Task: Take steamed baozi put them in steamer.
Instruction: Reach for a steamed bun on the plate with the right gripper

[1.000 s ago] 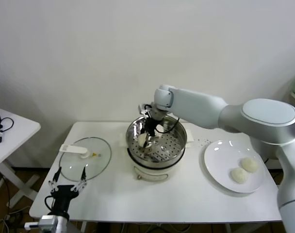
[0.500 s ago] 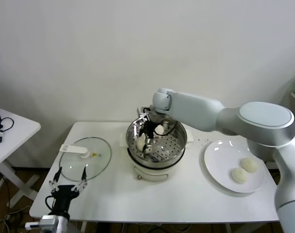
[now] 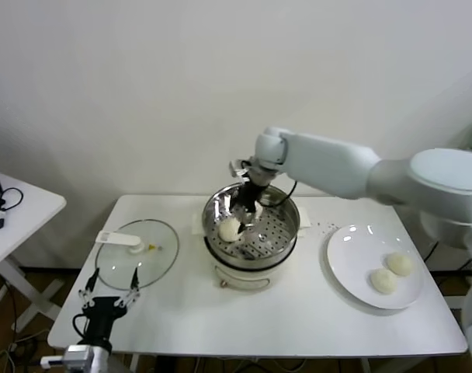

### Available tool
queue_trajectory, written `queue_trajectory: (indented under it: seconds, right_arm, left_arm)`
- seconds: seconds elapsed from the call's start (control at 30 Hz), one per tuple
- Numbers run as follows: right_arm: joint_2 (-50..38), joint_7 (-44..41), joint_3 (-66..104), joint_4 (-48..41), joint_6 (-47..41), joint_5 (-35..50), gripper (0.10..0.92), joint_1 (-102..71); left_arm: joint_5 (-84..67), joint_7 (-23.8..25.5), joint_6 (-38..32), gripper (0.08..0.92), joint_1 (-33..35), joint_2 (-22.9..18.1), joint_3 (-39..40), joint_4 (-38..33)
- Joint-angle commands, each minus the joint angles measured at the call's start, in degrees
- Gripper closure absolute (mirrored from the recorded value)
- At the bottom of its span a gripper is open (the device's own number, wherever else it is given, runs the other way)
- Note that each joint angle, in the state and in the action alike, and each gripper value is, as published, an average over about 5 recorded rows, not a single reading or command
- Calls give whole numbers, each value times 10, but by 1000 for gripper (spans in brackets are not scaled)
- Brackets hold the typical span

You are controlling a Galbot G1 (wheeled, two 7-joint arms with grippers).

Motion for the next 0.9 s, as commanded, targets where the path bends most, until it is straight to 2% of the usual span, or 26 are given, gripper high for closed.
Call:
queue_trajectory:
  seconds: [0.03, 0.23, 0.4, 0.7, 0.9]
  right_arm:
    - [-170, -36, -21, 111, 87, -46, 203, 92]
    - [-291, -59, 51, 129, 121, -164, 203, 9]
    - [-367, -86, 135, 104, 133, -245, 203, -87]
    - [-421, -117, 258, 73, 146, -333, 203, -236]
    - [-436, -104, 316, 79, 142, -391, 203, -325]
  left_arm:
    - [7, -1, 4, 177, -10, -2, 12, 3]
    - [12, 0, 5, 177, -19, -4, 20, 11]
    - [-3, 1, 3, 177, -23, 0, 16, 11]
    - [-22, 0, 2, 177, -21, 1, 13, 10]
    - [-16, -1, 4, 177, -20, 0, 14, 10]
